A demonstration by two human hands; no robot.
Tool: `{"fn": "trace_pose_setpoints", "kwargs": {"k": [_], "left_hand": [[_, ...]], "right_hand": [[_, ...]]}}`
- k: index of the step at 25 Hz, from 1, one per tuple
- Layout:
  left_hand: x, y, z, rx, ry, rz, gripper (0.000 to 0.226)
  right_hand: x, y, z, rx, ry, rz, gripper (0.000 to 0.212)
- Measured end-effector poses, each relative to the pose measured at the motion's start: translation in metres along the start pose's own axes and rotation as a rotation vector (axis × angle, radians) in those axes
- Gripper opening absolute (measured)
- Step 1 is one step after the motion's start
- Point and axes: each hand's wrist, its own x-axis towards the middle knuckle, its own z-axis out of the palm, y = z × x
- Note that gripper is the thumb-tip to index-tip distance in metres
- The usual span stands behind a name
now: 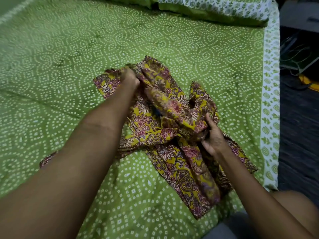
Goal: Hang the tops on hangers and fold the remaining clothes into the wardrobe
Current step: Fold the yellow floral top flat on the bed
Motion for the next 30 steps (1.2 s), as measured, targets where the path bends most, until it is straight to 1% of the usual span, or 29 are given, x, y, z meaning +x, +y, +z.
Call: {"fn": "trace_pose_setpoints", "kwargs": {"k": [2,4,5,6,7,8,9,11,13,14,15,16,17,19,21,22,25,26,27,28,29,30], "left_hand": [[0.008,0.029,-0.020,0.019,-0.073,0.011,0.040],[0.002,0.048,-0.051,0.074,-0.167,-0.062,0.039],[-0.004,0.050,-0.068,0.193,-0.215,-0.081,0.040],[-0.014,0.048,-0.088,0.392,-0.249,-0.052,0.043],[-0.032,0.042,-0.110,0.610,-0.269,0.042,0.044],[-0.052,0.032,-0.135,0.830,-0.281,0.163,0.041],[-0.069,0.018,-0.163,1.005,-0.313,0.288,0.033],[-0.118,-0.006,-0.222,1.206,-0.394,0.425,0.016],[-0.153,-0.015,-0.270,1.393,-0.405,0.535,0.029],[-0.159,-0.016,-0.289,1.509,-0.366,0.562,0.037],[-0.163,-0.016,-0.302,1.582,-0.322,0.575,0.044],[-0.165,-0.016,-0.311,1.613,-0.277,0.556,0.045],[-0.168,-0.016,-0.319,1.568,-0.229,0.528,0.038],[-0.175,-0.017,-0.332,1.386,-0.154,0.491,0.014],[-0.185,-0.013,-0.342,1.238,-0.092,0.458,0.010],[-0.192,-0.008,-0.346,1.191,-0.062,0.414,0.010],[-0.214,0.003,-0.358,1.090,-0.021,0.193,0.006],[-0.222,0.004,-0.361,0.984,-0.013,0.185,0.005],[-0.228,0.002,-0.363,0.785,0.002,0.197,0.008],[-0.234,-0.002,-0.364,0.509,0.009,0.204,0.010],[-0.239,-0.008,-0.364,0.231,0.008,0.201,0.010],[-0.241,-0.018,-0.364,0.030,0.012,0.207,0.009]], "right_hand": [[-0.002,-0.005,0.002,-0.023,0.001,-0.041,0.030],[-0.003,-0.007,0.005,-0.047,0.000,-0.064,0.035],[-0.002,-0.006,0.006,-0.044,-0.013,-0.070,0.036],[-0.002,-0.006,0.007,-0.028,-0.013,-0.078,0.035],[-0.001,-0.006,0.008,-0.013,-0.013,-0.085,0.034],[-0.002,-0.006,0.009,-0.003,-0.009,-0.090,0.034],[-0.003,-0.006,0.012,-0.005,-0.013,-0.097,0.033],[-0.006,-0.004,0.022,-0.034,-0.062,-0.104,0.029],[-0.010,-0.001,0.035,-0.062,-0.105,-0.087,0.031],[-0.012,0.002,0.043,-0.081,-0.116,-0.073,0.032],[-0.013,0.004,0.049,-0.104,-0.121,-0.068,0.033],[-0.016,0.005,0.054,-0.123,-0.120,-0.069,0.033],[-0.019,0.007,0.060,-0.146,-0.116,-0.073,0.032],[-0.025,0.008,0.068,-0.177,-0.112,-0.093,0.031],[-0.032,0.005,0.068,-0.161,-0.095,-0.117,0.031],[-0.035,0.003,0.066,-0.167,-0.080,-0.129,0.031],[-0.038,0.004,0.057,-0.243,-0.066,-0.170,0.034],[-0.039,0.006,0.056,-0.272,-0.074,-0.187,0.037],[-0.039,0.008,0.057,-0.300,-0.086,-0.203,0.043],[-0.040,0.009,0.059,-0.326,-0.102,-0.211,0.054],[-0.040,0.012,0.062,-0.351,-0.118,-0.209,0.070],[-0.039,0.015,0.065,-0.372,-0.131,-0.204,0.085]]}}
